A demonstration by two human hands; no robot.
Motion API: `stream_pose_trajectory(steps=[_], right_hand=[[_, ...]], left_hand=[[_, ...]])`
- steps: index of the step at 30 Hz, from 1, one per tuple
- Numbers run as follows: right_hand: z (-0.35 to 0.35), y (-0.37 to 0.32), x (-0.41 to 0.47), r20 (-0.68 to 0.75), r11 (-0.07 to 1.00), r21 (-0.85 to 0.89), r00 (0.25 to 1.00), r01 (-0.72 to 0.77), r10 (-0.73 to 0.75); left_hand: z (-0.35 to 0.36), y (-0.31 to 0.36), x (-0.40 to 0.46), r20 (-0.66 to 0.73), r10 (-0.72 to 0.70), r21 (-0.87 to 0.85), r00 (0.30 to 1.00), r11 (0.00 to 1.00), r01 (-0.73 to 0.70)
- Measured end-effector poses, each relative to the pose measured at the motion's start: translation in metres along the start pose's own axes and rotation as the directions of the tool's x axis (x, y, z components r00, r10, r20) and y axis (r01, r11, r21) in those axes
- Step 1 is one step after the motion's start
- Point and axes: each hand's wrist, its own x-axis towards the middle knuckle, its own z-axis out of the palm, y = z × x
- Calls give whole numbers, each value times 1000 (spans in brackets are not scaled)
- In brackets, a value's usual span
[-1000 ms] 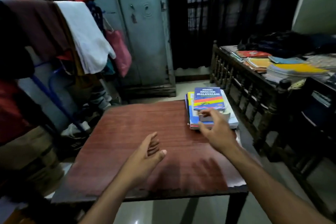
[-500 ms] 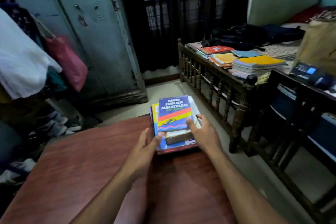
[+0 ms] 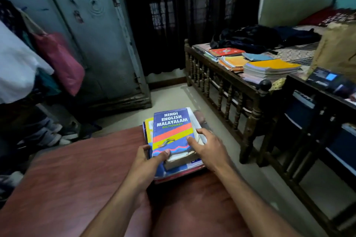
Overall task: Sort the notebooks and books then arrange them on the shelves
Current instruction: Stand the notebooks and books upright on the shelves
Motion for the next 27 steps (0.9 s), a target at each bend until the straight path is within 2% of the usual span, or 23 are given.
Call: stream_pose_trajectory(steps=[2,6,9,12,14,17,20,22,24,27], right_hand=[[13,-5,-12,89,999,-23,995,40,-38],[43,-21,-40,267,989,-79,958,129,-103],[58,-37,-69,401,975,-103,905,198,-142],[60,-45,-94,498,977,-51,853,207,-155],[57,-49,-111,535,978,-38,831,203,-152],[56,-55,-134,561,934,-177,812,310,-163],[57,-55,-147,558,906,-205,805,370,-202],[63,-49,-149,566,899,-145,780,413,-267],[67,-42,-151,568,928,-38,772,370,-285],[64,-47,-162,547,948,148,775,283,-317]], left_hand=[[-18,-5,-21,-47,-7,-37,999,999,5],[-59,-19,-68,-48,12,-17,999,1000,-13],[-93,-35,-106,-81,-21,16,996,1000,22],[-111,-51,-132,-98,-27,83,995,996,36],[-116,-59,-147,-144,-26,140,989,989,46],[-124,-66,-164,-205,44,272,978,962,14],[-128,-63,-171,-225,85,385,971,923,8],[-125,-58,-176,-234,135,502,963,865,1],[-121,-51,-181,-272,185,592,944,806,13],[-125,-47,-176,-344,65,388,937,918,79]])
